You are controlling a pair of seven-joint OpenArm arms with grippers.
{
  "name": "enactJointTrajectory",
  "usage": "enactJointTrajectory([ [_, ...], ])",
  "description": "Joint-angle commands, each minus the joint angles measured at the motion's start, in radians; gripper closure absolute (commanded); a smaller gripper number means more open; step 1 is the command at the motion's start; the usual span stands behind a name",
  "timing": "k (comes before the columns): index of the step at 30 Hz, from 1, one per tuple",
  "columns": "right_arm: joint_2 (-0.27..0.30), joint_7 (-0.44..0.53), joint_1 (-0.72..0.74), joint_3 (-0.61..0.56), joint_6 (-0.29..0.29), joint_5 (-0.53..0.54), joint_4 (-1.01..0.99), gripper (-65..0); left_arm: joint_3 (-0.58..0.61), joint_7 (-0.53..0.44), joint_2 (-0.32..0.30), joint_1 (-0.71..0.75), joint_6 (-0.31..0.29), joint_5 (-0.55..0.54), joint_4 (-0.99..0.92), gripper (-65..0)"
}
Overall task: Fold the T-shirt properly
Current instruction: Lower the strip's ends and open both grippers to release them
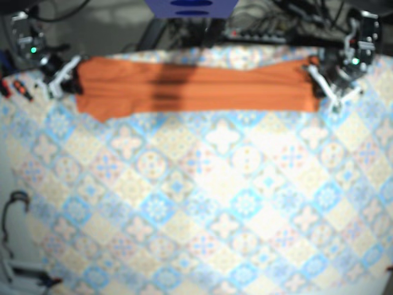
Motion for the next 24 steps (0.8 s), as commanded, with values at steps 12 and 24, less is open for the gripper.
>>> enactJointTrajectory([
  [12,0.017,-0.033,-0.005,-0.005,-0.01,-0.02,-0.016,-1.8,-0.008,-0.102,-0.018,0.002,0.012,0.009,-0.123,0.0],
  [24,0.017,-0.034,-0.005,0.001,-0.057,-0.02,-0.016,-19.2,-0.008,-0.102,-0.015,0.004,0.013,0.009,-0.126,-23.8],
])
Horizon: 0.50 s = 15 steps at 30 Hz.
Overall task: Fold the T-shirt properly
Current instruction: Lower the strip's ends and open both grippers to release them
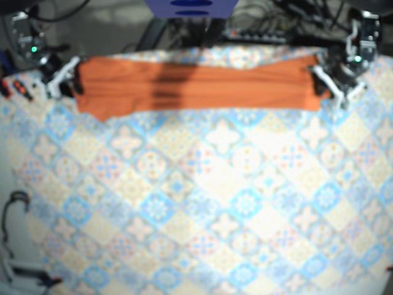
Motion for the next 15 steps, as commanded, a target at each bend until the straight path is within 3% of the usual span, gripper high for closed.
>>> enactJointTrajectory([
  [1,0.017,-0.047,-0.007,0.004,-0.015,-0.022,-0.003,-21.5,-0.004,0.028,-0.015,0.01,0.005,0.021,-0.001,-24.7],
  [6,0.017,-0.047,-0.007,0.007,-0.018,-0.022,-0.003,-27.1,-0.004,0.028,-0.015,0.01,0.005,0.021,-0.001,-27.1],
  [15,0.017,-0.047,-0.035,0.088,-0.018,-0.022,0.0,-27.6,-0.004,0.029,-0.015,0.011,0.005,0.021,-0.002,-28.3],
])
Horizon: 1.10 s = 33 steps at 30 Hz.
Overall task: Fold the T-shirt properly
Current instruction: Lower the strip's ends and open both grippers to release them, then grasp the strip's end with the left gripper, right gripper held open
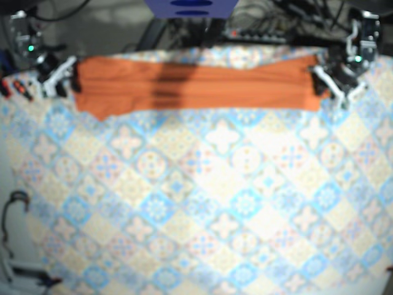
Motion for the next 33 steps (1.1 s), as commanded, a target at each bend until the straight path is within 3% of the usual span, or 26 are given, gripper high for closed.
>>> enactJointTrajectory([
  [1,0.026,-0.026,-0.011,0.027,-0.024,-0.018,0.001,-27.6,-0.005,0.032,-0.013,0.013,0.002,0.018,-0.001,-29.1],
  [8,0.026,-0.024,-0.099,0.158,-0.024,-0.018,0.061,-27.6,-0.008,0.03,-0.017,0.032,0.002,0.013,0.003,-31.5],
  [25,0.026,-0.023,-0.14,0.173,-0.024,-0.016,0.152,-27.6,-0.013,0.03,-0.019,0.032,0.002,0.012,0.003,-31.5],
  [33,0.025,-0.026,-0.197,0.28,-0.024,-0.013,0.225,-27.4,-0.111,0.036,-0.017,0.059,0.002,0.009,0.003,-31.5],
])
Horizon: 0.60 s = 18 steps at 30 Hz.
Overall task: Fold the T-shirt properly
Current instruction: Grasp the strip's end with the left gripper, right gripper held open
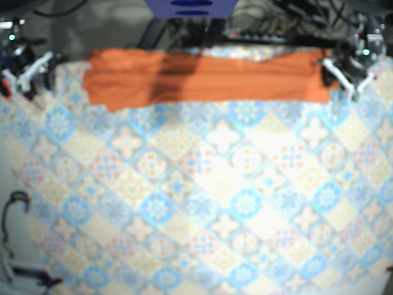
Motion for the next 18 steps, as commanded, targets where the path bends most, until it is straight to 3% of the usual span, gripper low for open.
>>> enactJointTrajectory([
  [1,0.021,0.025,-0.011,0.023,-0.001,0.013,0.014,-27.4,-0.019,0.007,-0.019,0.013,0.011,0.015,0.005,-31.5],
  [11,0.02,0.026,-0.015,0.033,-0.001,0.013,0.014,-27.4,-0.041,0.008,-0.015,0.028,0.011,0.014,0.007,-31.6],
  [15,-0.013,0.026,-0.015,0.039,-0.001,0.008,0.014,-27.4,-0.039,0.008,-0.015,0.028,0.011,0.014,0.007,-31.7],
  [18,-0.013,0.028,-0.015,0.035,-0.001,0.008,0.019,-27.4,-0.039,0.008,-0.013,0.025,0.011,0.014,0.007,-38.1],
])
